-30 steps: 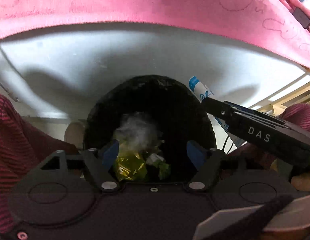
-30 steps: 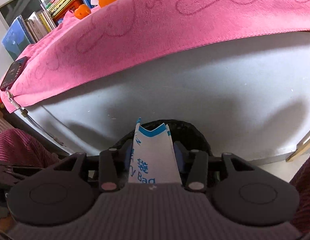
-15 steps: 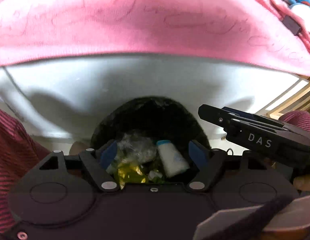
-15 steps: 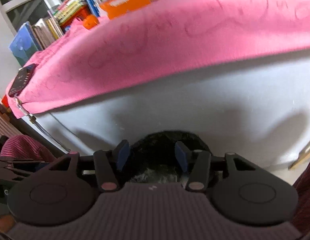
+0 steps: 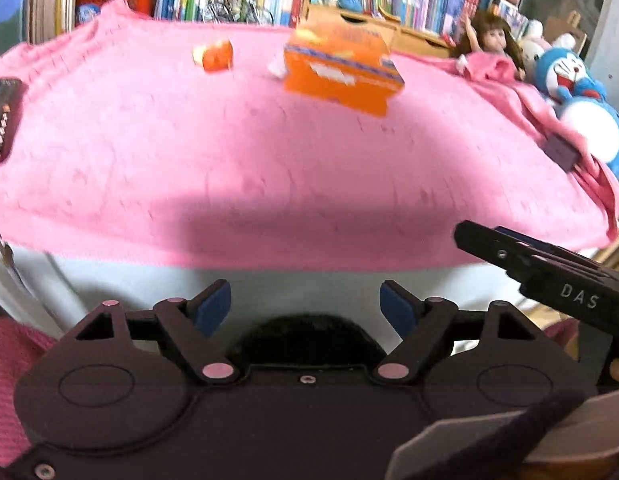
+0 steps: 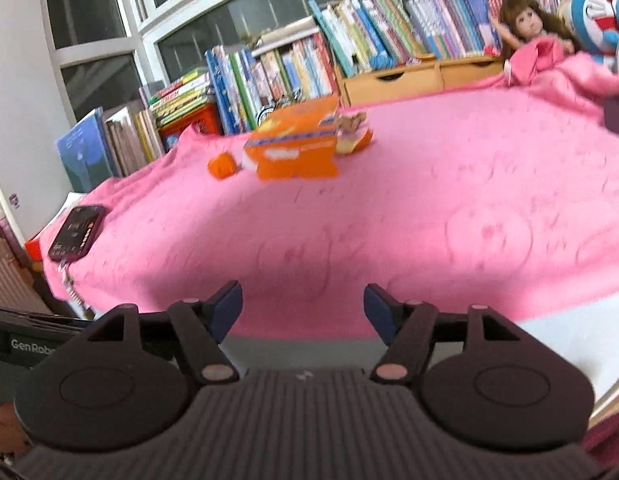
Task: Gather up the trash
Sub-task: 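Grasp the orange tissue box with the left gripper while the right gripper grasps the pale fruit slice, then lower the tissue box and fruit slice into the black-lined bin and open both grippers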
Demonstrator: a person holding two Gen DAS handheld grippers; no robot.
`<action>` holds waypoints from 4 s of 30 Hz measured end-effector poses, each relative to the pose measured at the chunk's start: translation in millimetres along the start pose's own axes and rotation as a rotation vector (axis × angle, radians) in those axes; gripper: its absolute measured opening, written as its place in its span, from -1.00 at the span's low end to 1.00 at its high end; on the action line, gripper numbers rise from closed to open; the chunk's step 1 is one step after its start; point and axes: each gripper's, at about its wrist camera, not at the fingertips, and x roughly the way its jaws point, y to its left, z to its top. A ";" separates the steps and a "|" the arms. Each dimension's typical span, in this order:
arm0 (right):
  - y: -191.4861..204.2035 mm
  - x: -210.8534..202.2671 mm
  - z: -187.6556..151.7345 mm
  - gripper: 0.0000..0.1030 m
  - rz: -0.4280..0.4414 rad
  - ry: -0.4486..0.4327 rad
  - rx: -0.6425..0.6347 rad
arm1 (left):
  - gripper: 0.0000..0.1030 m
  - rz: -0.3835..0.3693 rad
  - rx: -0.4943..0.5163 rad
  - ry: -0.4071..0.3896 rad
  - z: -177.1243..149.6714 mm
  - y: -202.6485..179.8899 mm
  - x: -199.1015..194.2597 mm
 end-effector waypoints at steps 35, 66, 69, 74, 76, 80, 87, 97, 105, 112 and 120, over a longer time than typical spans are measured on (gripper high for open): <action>15.9 160.8 102.0 0.89 -0.099 0.011 -0.387 | 0.87 -0.126 -0.214 -0.205 214.2 24.6 190.0; 23.3 145.0 93.1 0.42 0.001 0.057 -0.523 | -0.51 -0.290 -0.464 -0.205 206.0 72.2 143.2; 12.1 145.8 98.8 0.48 -0.035 0.042 -0.485 | -0.53 -0.246 -0.447 -0.244 203.7 78.7 127.6; -9.0 169.2 120.3 0.63 -0.150 0.040 -0.360 | -0.53 -0.186 -0.433 -0.304 195.0 88.8 104.8; -13.8 185.5 129.5 0.73 -0.176 0.067 -0.323 | -0.53 -0.156 -0.418 -0.336 189.4 91.0 94.2; -13.8 219.5 140.5 0.91 -0.194 0.120 -0.310 | -0.53 -0.110 -0.366 -0.398 181.8 89.4 75.6; -16.4 253.7 148.1 0.39 -0.211 0.204 -0.224 | -0.53 -0.055 -0.268 -0.436 176.2 77.9 64.1; -4.7 195.4 142.7 -0.17 -0.136 0.099 -0.220 | -0.53 -0.049 -0.201 -0.458 164.6 57.2 52.8; 8.9 124.5 124.5 -0.17 -0.023 0.044 -0.206 | -0.53 -0.096 -0.224 -0.447 133.6 45.5 23.5; 15.7 65.5 85.4 -0.16 0.062 0.049 -0.198 | -0.53 -0.184 -0.203 -0.415 89.0 34.2 -11.5; 13.2 30.0 35.3 -0.16 0.095 0.089 -0.166 | -0.53 -0.185 -0.159 -0.304 36.8 29.7 -37.5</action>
